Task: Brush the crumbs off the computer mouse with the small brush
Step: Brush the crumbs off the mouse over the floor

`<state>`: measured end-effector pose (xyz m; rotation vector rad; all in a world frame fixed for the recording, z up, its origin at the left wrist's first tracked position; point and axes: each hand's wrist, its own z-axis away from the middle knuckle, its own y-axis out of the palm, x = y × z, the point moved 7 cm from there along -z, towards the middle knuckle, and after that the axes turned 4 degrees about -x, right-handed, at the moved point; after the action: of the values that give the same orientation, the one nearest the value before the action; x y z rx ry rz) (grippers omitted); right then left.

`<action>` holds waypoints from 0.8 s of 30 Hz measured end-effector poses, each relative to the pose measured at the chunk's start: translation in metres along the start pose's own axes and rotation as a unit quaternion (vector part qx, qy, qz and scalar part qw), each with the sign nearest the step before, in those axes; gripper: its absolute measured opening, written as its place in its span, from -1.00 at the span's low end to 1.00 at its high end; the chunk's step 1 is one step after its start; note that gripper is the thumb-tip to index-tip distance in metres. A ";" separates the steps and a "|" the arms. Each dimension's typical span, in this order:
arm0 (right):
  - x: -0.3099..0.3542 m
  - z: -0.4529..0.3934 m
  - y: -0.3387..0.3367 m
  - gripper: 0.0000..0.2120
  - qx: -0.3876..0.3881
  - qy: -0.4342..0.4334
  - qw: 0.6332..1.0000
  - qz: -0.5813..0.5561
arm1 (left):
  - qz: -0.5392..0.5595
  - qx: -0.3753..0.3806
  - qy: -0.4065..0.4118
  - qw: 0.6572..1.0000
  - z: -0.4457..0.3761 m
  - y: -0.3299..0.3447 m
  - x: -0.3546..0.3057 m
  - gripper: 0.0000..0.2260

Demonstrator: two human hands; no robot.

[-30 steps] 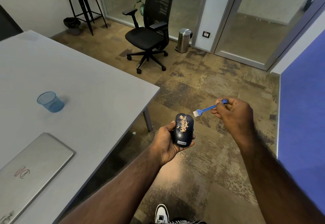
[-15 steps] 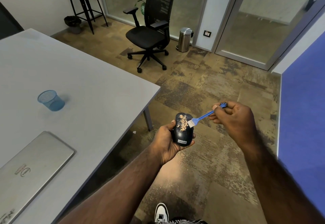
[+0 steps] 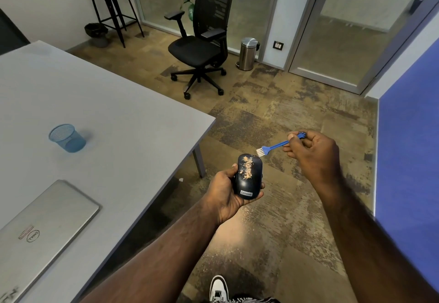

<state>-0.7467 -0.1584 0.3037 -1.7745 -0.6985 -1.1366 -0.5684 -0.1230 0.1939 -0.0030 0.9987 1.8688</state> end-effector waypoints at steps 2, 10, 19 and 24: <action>0.002 0.003 0.002 -0.81 0.012 0.010 1.000 -0.026 | -0.002 -0.001 0.004 1.000 0.000 -0.001 -0.002 -0.53; -0.003 -0.001 0.003 -0.93 -0.007 0.029 1.000 -0.004 | -0.007 0.004 -0.002 1.000 -0.001 0.001 0.002 -0.55; -0.006 -0.002 0.006 -0.92 -0.011 0.039 0.999 0.008 | -0.018 0.002 0.000 1.000 0.001 0.001 0.001 -0.59; -0.004 -0.002 0.013 -0.94 0.014 0.032 0.999 0.022 | -0.020 0.001 0.005 1.000 0.002 0.003 0.000 -0.60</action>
<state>-0.7390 -0.1659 0.2954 -1.7144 -0.6302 -1.1433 -0.5695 -0.1220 0.1968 -0.0320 1.0006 1.8328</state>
